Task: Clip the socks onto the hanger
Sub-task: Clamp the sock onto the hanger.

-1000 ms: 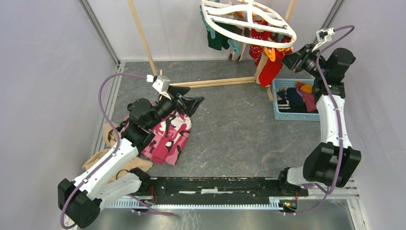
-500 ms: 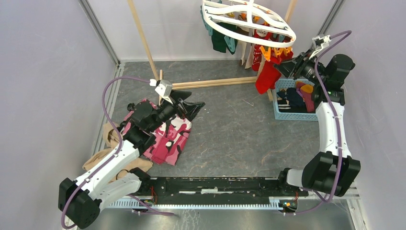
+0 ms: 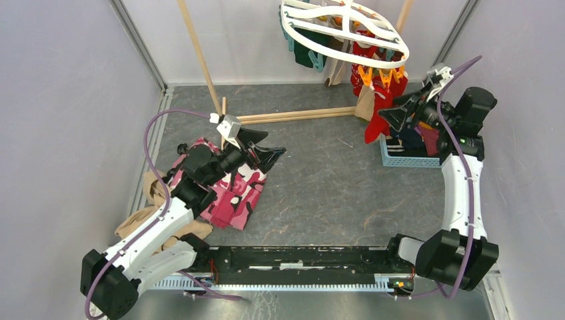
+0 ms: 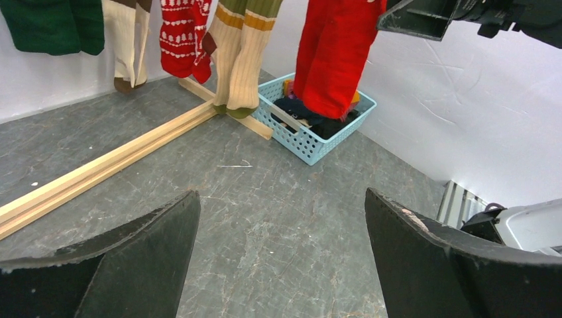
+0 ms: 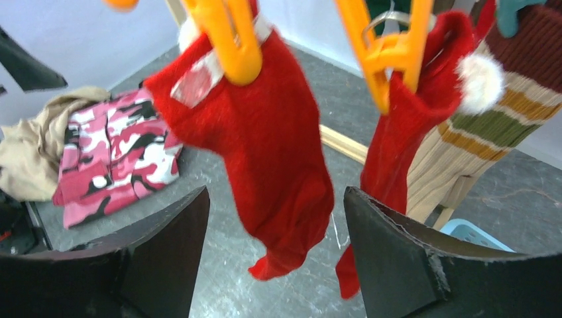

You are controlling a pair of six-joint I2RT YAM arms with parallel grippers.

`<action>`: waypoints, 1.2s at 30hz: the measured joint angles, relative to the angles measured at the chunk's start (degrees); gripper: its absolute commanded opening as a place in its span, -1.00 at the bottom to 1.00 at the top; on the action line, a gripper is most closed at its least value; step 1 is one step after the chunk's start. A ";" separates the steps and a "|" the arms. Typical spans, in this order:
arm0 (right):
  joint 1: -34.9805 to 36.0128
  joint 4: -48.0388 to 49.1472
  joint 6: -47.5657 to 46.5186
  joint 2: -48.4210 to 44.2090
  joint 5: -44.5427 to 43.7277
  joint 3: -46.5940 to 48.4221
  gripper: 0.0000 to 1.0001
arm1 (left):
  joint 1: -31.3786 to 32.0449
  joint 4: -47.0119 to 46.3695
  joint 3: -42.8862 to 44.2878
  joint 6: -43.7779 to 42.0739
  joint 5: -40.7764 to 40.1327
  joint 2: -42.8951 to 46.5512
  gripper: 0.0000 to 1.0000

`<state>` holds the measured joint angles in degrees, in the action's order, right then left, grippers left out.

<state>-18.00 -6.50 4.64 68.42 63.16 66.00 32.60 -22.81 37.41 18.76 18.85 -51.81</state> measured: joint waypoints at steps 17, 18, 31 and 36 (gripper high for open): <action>-12.15 -35.34 -44.50 -2.89 10.05 -0.42 0.82 | 0.00 21.64 7.06 -5.25 4.46 4.79 1.00; -13.25 -38.95 -48.52 -1.99 10.12 -0.33 0.82 | 0.00 22.71 7.04 -5.75 4.28 5.09 1.00; -23.45 -37.40 -54.51 3.98 0.24 -5.38 0.96 | -1.64 30.29 4.37 -8.66 0.42 6.43 1.00; -22.45 -15.65 -37.40 -2.01 -10.78 -12.66 0.96 | -3.91 30.45 4.31 -8.68 -0.70 6.43 1.00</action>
<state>-40.45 -22.15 -32.75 66.41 52.38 53.34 28.69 7.64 41.71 10.09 18.15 -45.39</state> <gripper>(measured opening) 0.979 0.994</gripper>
